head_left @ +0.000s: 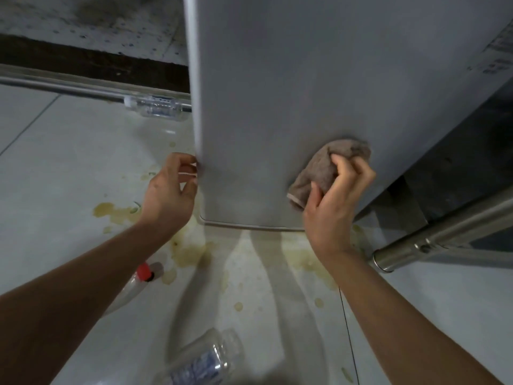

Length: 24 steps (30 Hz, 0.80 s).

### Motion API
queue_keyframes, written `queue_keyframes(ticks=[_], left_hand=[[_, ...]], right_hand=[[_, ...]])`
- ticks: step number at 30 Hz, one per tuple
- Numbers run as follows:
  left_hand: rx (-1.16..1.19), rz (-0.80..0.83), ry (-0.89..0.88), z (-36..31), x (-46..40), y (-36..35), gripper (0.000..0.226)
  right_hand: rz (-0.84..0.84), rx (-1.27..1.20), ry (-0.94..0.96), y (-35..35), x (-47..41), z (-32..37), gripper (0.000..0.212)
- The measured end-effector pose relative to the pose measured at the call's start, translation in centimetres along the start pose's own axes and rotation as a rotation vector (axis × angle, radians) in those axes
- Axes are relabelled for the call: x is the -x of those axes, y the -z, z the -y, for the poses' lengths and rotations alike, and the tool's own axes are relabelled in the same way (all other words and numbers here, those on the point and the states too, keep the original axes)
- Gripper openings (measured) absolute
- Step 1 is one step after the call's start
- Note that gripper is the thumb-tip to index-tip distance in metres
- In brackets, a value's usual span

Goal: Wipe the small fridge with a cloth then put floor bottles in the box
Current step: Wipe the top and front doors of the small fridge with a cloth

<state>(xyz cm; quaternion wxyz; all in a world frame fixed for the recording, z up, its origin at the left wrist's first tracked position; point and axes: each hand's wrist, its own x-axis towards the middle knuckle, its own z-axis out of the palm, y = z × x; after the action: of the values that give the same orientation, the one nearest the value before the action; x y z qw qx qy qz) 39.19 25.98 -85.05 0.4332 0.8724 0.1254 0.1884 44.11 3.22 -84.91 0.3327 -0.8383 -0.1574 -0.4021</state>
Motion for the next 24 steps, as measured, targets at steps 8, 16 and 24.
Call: queue_keyframes(ticks=[8,16,24], left_hand=[[0.127,0.123,0.075,0.9,0.0,0.4,0.029],[0.289,0.287,0.069,2.0,-0.6,1.7,0.039],[0.148,0.386,0.059,3.6,-0.6,1.9,0.056]], right_hand=[[0.367,0.254,0.751,-4.2,3.7,-0.8,0.041],[0.251,0.152,0.757,-4.8,1.3,1.1,0.039],[0.551,0.352,1.010,-7.6,4.5,2.4,0.041]])
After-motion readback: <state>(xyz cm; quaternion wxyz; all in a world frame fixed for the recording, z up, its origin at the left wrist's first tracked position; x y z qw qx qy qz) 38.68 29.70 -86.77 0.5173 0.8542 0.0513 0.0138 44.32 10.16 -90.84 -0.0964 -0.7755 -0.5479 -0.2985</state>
